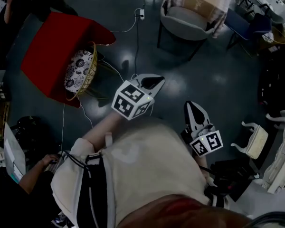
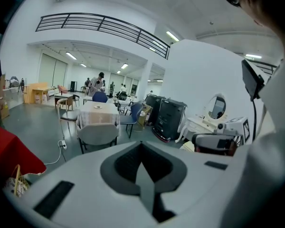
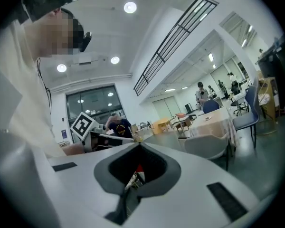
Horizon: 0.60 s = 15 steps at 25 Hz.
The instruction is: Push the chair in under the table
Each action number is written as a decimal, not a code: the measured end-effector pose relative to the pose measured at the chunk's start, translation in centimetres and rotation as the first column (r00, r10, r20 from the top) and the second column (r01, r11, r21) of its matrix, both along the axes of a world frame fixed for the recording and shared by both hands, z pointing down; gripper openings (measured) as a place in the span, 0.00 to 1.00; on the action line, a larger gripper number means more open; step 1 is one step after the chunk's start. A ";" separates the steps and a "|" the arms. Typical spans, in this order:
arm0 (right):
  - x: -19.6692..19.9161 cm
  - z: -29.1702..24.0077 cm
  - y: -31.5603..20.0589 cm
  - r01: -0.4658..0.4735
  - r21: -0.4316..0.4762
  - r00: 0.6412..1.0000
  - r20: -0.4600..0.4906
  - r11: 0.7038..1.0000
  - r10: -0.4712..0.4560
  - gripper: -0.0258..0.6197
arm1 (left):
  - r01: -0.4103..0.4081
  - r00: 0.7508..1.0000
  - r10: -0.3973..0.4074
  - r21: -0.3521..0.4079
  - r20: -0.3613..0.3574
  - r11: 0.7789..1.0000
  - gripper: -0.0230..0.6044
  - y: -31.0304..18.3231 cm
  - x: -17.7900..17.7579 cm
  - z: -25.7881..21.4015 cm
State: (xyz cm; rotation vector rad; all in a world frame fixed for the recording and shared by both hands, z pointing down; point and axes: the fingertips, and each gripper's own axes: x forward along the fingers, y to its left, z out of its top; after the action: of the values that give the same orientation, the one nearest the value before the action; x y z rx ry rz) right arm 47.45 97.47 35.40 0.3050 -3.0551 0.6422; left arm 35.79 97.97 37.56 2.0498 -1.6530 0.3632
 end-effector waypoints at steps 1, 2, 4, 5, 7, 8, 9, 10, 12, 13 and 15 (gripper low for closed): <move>0.3 0.0 -0.3 -0.006 0.014 1.000 -0.005 1.000 0.007 0.06 | 0.010 1.000 -0.010 0.001 0.005 1.000 0.05 -0.3 0.3 -0.1; 0.8 0.0 -0.7 -0.015 0.025 1.000 -0.009 1.000 0.015 0.06 | 0.017 1.000 -0.017 0.002 0.005 1.000 0.05 -0.6 0.7 -0.2; 1.9 0.1 -1.3 -0.031 0.027 0.999 -0.011 0.999 0.032 0.06 | 0.019 1.000 -0.019 0.007 -0.002 1.000 0.05 -1.3 1.8 -0.5; 2.4 0.2 -1.4 -0.037 0.019 0.999 -0.010 0.999 0.038 0.06 | 0.017 1.000 -0.017 0.009 -0.005 1.000 0.05 -1.4 2.2 -0.7; 3.0 0.6 -1.4 -0.044 -0.007 0.999 -0.006 0.999 0.044 0.06 | 0.012 1.000 -0.012 0.012 0.001 1.000 0.05 -1.4 2.8 -0.9; 3.2 0.7 -1.4 -0.046 -0.020 0.999 -0.004 0.999 0.046 0.06 | 0.010 1.000 -0.010 0.012 0.007 1.000 0.05 -1.3 2.9 -0.9; 3.2 0.7 -1.4 -0.048 -0.033 0.999 -0.001 0.998 0.048 0.06 | 0.009 1.000 -0.009 0.011 0.013 1.000 0.05 -1.2 2.9 -1.0; 3.3 0.8 -1.4 -0.051 -0.044 0.999 0.002 0.998 0.051 0.06 | 0.008 1.000 -0.008 0.007 0.019 1.000 0.05 -1.2 2.8 -1.0; 3.3 1.1 -1.6 -0.058 -0.066 0.998 0.006 0.996 0.058 0.06 | 0.010 1.000 -0.010 -0.001 0.026 1.000 0.05 -1.2 2.5 -0.8; 3.4 1.3 -1.8 -0.062 -0.075 0.998 0.006 0.995 0.063 0.06 | 0.012 1.000 -0.012 -0.003 0.027 1.000 0.05 -1.3 2.5 -0.7; 3.7 1.6 -2.2 -0.075 -0.088 0.997 0.001 0.993 0.075 0.06 | 0.011 1.000 -0.011 -0.003 0.018 1.000 0.05 -1.8 2.5 -0.4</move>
State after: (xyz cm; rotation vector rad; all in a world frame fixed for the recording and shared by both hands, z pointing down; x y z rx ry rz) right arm 51.15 95.22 37.00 0.4188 -3.0211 0.7787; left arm 38.28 96.19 37.17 2.0400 -1.6724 0.3818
